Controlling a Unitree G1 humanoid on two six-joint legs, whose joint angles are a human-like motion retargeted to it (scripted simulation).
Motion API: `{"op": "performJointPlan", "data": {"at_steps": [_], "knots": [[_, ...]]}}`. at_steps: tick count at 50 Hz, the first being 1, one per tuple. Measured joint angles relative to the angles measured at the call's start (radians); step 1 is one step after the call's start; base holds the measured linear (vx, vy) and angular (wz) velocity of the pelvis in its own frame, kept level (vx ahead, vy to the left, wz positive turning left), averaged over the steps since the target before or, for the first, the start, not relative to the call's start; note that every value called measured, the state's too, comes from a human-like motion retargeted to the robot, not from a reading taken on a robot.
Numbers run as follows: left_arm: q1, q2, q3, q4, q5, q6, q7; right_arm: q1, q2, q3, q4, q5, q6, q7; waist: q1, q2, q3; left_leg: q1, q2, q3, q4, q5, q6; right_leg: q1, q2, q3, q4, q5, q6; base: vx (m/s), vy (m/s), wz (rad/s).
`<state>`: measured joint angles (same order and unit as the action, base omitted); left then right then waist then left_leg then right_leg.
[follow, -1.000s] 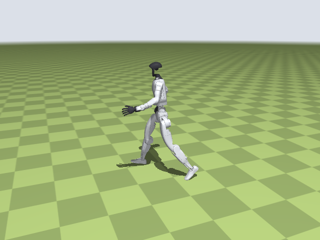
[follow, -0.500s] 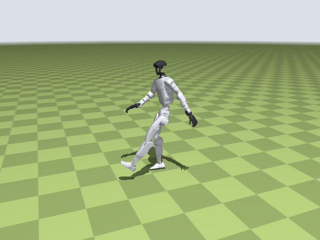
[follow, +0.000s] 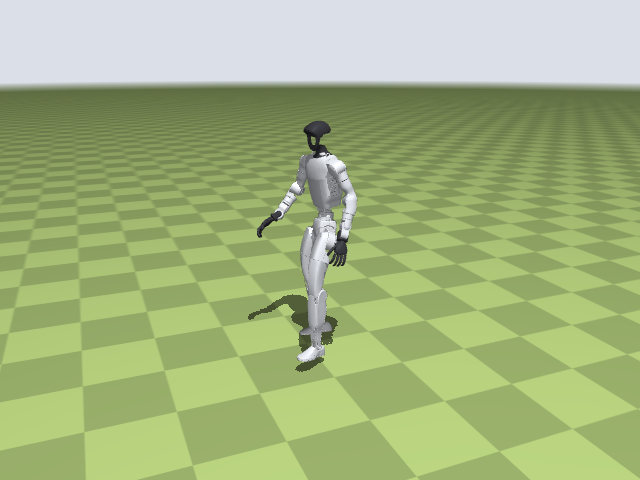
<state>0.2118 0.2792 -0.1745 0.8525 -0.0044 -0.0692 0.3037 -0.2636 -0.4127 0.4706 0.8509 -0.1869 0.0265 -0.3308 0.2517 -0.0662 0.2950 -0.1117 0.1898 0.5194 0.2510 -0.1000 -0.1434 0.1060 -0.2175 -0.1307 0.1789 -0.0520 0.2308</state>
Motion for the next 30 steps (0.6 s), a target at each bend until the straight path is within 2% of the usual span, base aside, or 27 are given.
{"op": "performJointPlan", "data": {"at_steps": [5,7,9,10,12,13,15,16,17,18,20,22,23,25,30], "knots": [[-0.088,0.060,0.036,-0.099,-0.126,-0.031,0.025,0.234,0.073,-0.096,0.207,0.005,0.066,0.040,-0.070,-0.050,-0.073,0.104,0.050,0.288,0.100,-0.138,0.019,0.013,-0.080,-0.231,0.003,-0.025,0.015,0.14,0.27,2.53],[-0.139,0.089,0.031,-0.143,-0.178,-0.041,0.011,0.321,0.123,-0.121,0.305,-0.014,0.079,0.087,-0.084,-0.061,-0.099,0.128,0.054,0.370,0.086,-0.142,0.023,0.025,-0.102,-0.351,0.012,-0.033,0.018,0.18,0.38,3.10],[-0.189,0.096,0.022,-0.182,-0.223,-0.056,0.000,0.407,0.171,-0.125,0.368,-0.028,0.082,0.145,-0.082,-0.061,-0.113,0.132,0.022,0.373,0.009,-0.105,0.013,0.042,-0.124,-0.466,0.036,-0.029,0.005,0.20,0.45,3.06],[-0.211,0.093,0.017,-0.200,-0.243,-0.066,-0.003,0.452,0.195,-0.122,0.387,-0.034,0.082,0.175,-0.076,-0.056,-0.115,0.127,-0.002,0.344,-0.036,-0.084,0.004,0.052,-0.136,-0.520,0.056,-0.024,-0.008,0.25,0.49,3.03],[-0.219,0.078,0.003,-0.235,-0.250,-0.077,-0.051,0.560,0.238,-0.130,0.375,-0.054,0.039,0.238,-0.057,-0.024,-0.111,0.060,0.020,0.219,0.071,-0.137,-0.005,0.064,-0.184,-0.614,0.206,-0.032,-0.070,0.27,0.53,2.97],[-0.236,0.060,0.003,-0.250,-0.276,-0.080,-0.030,0.584,0.253,-0.105,0.362,-0.055,0.057,0.254,-0.043,-0.004,-0.099,0.072,-0.025,0.156,-0.015,-0.111,0.008,0.074,-0.190,-0.634,0.225,0.004,-0.110,0.27,0.55,2.84],[-0.234,0.034,0.002,-0.275,-0.283,-0.077,-0.029,0.638,0.273,-0.071,0.312,-0.069,0.053,0.292,-0.026,0.040,-0.066,0.094,-0.066,0.040,-0.058,-0.109,0.031,0.069,-0.226,-0.614,0.368,0.056,-0.183,0.30,0.52,2.88],[-0.217,0.024,0.004,-0.284,-0.273,-0.073,-0.030,0.658,0.272,-0.055,0.279,-0.084,0.044,0.304,-0.024,0.052,-0.056,0.099,-0.090,-0.014,-0.058,-0.119,0.042,0.025,-0.243,-0.532,0.470,0.085,-0.193,0.35,0.44,2.99],[-0.198,0.017,0.006,-0.289,-0.262,-0.069,-0.029,0.673,0.269,-0.038,0.248,-0.101,0.036,0.312,-0.025,0.060,-0.051,0.102,-0.114,-0.069,-0.059,-0.128,0.052,-0.026,-0.244,-0.438,0.562,0.115,-0.191,0.36,0.37,3.09],[-0.174,0.014,0.008,-0.287,-0.249,-0.065,-0.022,0.680,0.263,-0.019,0.222,-0.120,0.029,0.314,-0.034,0.063,-0.055,0.099,-0.138,-0.128,-0.062,-0.132,0.059,-0.091,-0.213,-0.317,0.636,0.149,-0.163,0.38,0.30,3.19],[-0.122,0.019,0.010,-0.259,-0.233,-0.058,0.001,0.677,0.248,0.014,0.187,-0.159,0.020,0.304,-0.062,0.074,-0.072,0.094,-0.166,-0.251,-0.067,-0.138,0.064,-0.187,-0.090,-0.114,0.728,0.209,-0.081,0.40,0.22,3.23],[-0.092,0.033,0.013,-0.192,-0.231,-0.043,0.020,0.643,0.221,0.024,0.173,-0.180,0.022,0.287,-0.095,0.087,-0.080,0.100,-0.184,-0.366,-0.066,-0.145,0.070,-0.238,-0.016,-0.053,0.776,0.256,-0.045,0.42,0.19,3.02],[-0.091,0.041,0.017,-0.146,-0.229,-0.032,0.022,0.616,0.203,0.019,0.172,-0.178,0.027,0.282,-0.110,0.090,-0.077,0.104,-0.195,-0.418,-0.062,-0.151,0.078,-0.260,-0.012,-0.063,0.797,0.267,-0.054,0.41,0.17,2.78],[-0.109,0.063,0.026,-0.035,-0.219,-0.005,0.012,0.555,0.163,-0.005,0.177,-0.142,0.040,0.270,-0.135,0.092,-0.063,0.112,-0.216,-0.511,-0.038,-0.177,0.091,-0.299,-0.026,-0.100,0.830,0.224,-0.087,0.40,0.13,2.53],[-0.241,0.164,0.066,0.255,-0.264,0.040,0.038,0.366,0.052,-0.054,0.253,0.054,0.073,0.169,-0.132,0.047,0.029,0.132,-0.262,-0.652,0.134,-0.322,0.061,-0.362,-0.052,-0.182,0.773,-0.116,-0.150,0.41,-0.04,1.79]]}}
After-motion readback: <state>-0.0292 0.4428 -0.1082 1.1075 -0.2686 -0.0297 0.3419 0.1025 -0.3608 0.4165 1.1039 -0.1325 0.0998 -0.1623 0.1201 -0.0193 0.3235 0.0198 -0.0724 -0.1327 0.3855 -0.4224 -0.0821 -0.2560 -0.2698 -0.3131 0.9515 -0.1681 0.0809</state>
